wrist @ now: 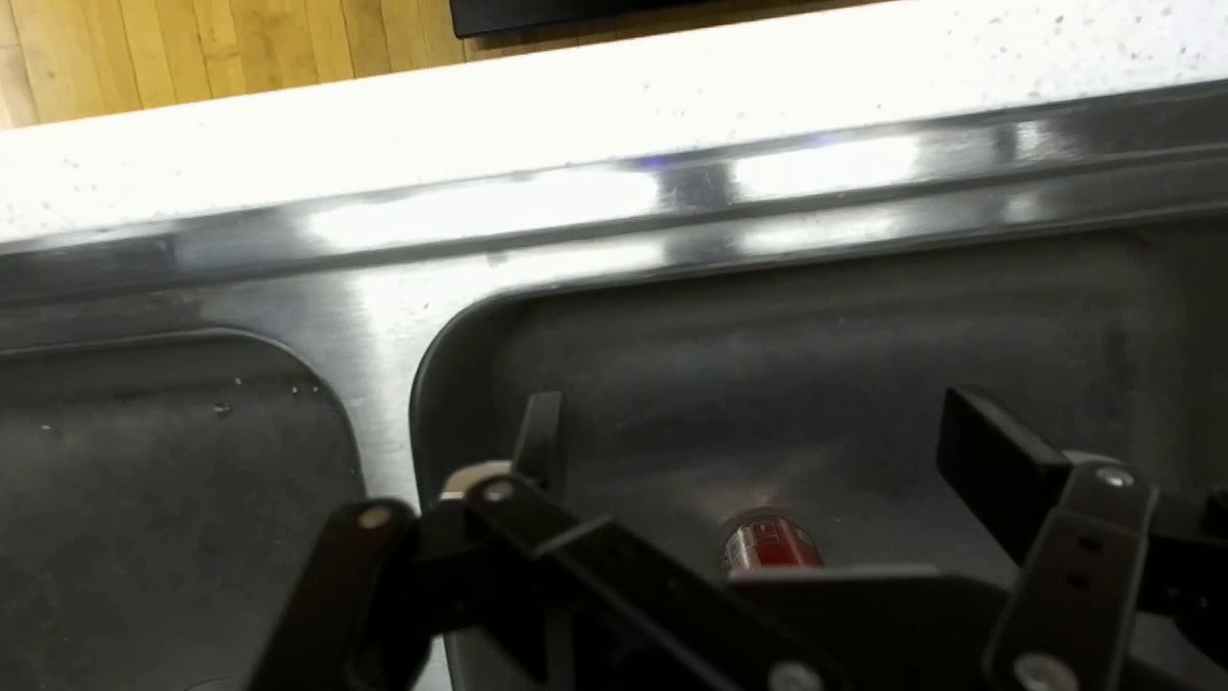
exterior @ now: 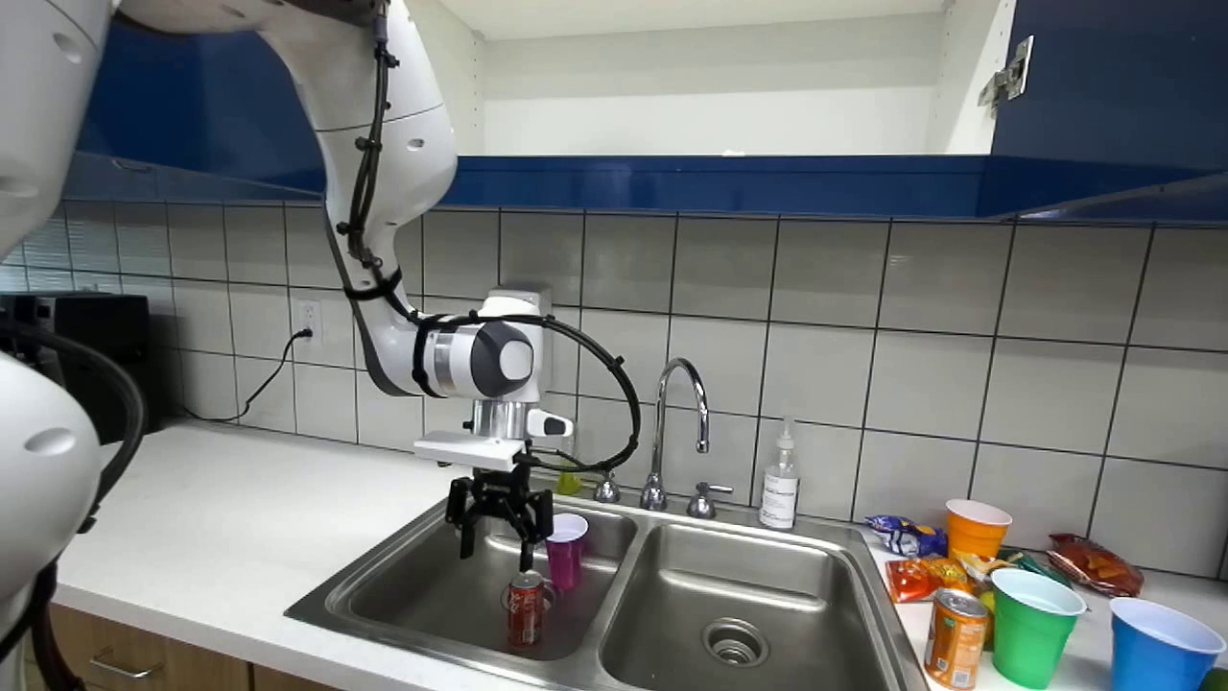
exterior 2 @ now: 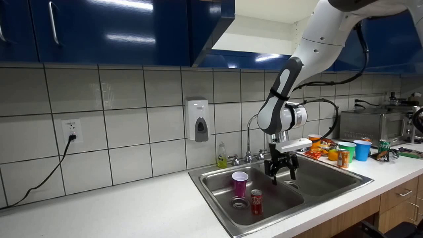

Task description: Put the Coca Cola can inside the open cabinet

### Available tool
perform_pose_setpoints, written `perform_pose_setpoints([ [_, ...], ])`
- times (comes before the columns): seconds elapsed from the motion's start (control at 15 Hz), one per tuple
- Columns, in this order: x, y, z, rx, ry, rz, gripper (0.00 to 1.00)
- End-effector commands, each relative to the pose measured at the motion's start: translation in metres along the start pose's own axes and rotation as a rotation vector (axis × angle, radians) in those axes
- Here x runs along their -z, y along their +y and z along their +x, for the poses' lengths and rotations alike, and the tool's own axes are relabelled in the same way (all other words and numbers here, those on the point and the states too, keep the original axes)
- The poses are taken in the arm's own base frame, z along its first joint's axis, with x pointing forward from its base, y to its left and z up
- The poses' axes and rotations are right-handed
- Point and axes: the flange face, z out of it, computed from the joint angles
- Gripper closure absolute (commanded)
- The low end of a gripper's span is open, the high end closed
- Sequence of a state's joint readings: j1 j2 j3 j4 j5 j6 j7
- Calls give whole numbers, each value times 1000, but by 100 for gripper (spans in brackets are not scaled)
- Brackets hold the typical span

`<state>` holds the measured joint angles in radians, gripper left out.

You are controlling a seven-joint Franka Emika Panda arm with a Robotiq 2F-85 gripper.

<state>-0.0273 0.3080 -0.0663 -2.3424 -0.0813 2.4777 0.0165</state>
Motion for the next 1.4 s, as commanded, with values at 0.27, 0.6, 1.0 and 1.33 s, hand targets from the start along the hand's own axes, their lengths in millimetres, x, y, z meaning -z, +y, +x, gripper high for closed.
perform_pose_setpoints([
  [0.27, -34, -14, 19, 23, -1, -21, 0],
  [0.6, -47, -21, 29, 30, 11, -24, 0],
  [1.0, -63, -26, 38, 29, 36, -17, 0],
  [1.33, -79, -28, 44, 23, 58, -15, 0],
])
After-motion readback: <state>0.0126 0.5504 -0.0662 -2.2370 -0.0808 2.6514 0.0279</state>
